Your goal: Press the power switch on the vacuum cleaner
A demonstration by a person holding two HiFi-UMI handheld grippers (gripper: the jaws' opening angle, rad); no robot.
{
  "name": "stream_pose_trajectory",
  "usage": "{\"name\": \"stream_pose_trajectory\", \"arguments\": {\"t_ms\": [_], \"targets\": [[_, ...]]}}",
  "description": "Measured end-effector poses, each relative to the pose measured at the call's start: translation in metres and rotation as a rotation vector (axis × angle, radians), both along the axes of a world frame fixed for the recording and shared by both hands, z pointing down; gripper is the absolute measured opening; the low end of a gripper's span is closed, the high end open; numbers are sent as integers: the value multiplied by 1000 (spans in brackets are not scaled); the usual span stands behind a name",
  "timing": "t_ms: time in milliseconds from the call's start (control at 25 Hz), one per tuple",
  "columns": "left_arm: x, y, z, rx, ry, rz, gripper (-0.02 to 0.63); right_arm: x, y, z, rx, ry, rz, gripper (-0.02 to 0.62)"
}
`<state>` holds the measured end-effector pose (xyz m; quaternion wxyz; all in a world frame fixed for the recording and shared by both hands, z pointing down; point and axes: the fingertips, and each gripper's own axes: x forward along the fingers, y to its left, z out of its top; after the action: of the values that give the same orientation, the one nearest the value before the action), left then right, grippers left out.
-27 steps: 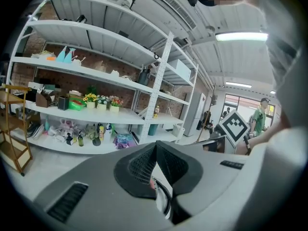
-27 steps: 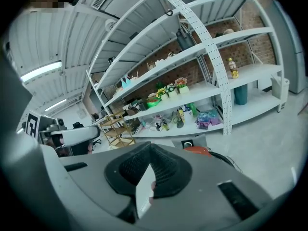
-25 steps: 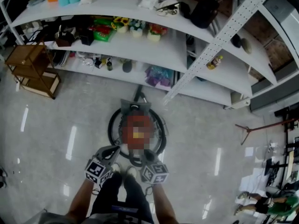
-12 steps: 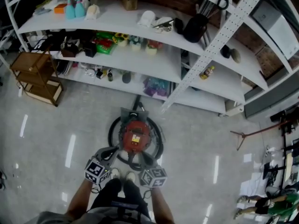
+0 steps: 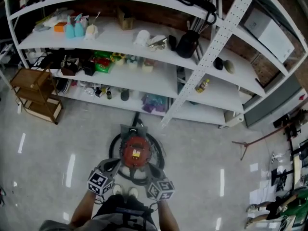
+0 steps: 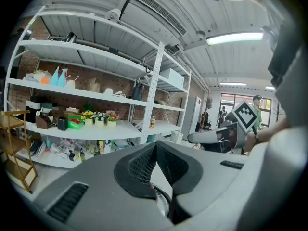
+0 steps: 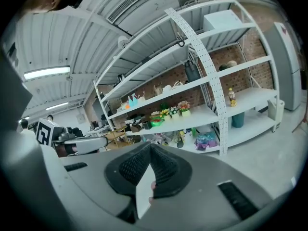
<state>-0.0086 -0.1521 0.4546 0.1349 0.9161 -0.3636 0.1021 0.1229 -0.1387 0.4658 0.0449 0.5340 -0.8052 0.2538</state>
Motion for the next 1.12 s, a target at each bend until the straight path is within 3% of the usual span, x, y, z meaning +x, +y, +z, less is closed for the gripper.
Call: {"name": "stream_pose_trajectory", "arguments": {"t_ms": [440, 1120], "targets": [[-1, -2, -39, 66, 16, -21, 6, 18, 12, -52, 92, 3, 32, 12], [-9, 29, -78, 148, 40, -42, 6, 16, 62, -79, 130, -29, 36, 12]]}}
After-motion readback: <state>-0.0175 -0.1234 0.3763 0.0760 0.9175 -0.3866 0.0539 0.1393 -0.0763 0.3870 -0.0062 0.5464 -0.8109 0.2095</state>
